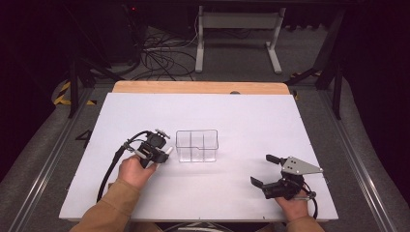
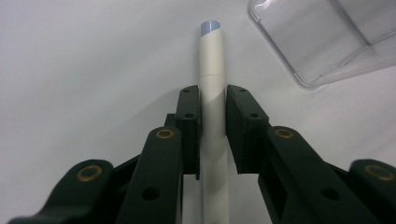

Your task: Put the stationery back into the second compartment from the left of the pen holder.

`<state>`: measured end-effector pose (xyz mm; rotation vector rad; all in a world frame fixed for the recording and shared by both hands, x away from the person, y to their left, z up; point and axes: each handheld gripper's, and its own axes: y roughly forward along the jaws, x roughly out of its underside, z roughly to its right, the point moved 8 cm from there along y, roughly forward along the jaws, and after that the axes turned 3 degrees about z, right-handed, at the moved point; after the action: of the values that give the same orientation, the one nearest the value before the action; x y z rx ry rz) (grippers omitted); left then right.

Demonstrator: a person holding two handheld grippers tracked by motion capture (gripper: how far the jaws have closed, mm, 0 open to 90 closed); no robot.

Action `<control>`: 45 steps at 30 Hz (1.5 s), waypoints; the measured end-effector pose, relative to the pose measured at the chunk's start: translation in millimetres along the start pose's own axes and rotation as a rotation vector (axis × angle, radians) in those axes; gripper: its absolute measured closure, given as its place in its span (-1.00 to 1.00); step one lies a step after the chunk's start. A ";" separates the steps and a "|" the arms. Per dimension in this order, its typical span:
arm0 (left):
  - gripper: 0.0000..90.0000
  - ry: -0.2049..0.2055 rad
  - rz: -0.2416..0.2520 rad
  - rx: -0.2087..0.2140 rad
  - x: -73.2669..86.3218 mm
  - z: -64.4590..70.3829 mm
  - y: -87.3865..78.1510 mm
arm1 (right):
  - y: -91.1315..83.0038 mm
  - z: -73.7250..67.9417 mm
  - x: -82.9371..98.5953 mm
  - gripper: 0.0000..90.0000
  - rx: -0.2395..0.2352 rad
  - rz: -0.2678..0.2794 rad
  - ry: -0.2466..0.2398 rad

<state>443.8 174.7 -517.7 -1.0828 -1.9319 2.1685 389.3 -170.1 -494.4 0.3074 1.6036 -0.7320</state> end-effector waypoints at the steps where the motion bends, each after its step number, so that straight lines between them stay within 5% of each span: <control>1: 0.71 -0.001 0.000 -0.001 -0.1 -0.1 0.1 | 0.0 0.0 0.0 -0.99 0.000 0.000 0.000; 14: 0.73 -0.001 0.000 -0.009 -0.5 -0.8 -0.3 | 0.4 0.2 0.4 -0.99 0.002 -0.004 -0.001; 23: 0.74 0.002 0.046 -0.016 -3.8 -1.3 -9.5 | 0.6 0.4 0.6 -0.99 0.004 -0.005 -0.003; 34: 0.74 0.017 0.245 -0.011 -19.8 -2.5 -47.0 | 1.0 0.3 0.7 -0.99 0.004 -0.006 -0.005; 45: 0.74 0.003 0.467 0.040 -32.7 -3.3 -78.9 | 1.2 0.0 0.9 -0.99 0.004 -0.006 -0.002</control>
<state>438.2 179.9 -432.6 -1.6665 -1.7595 2.3974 389.9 -169.4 -495.6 0.3042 1.6016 -0.7404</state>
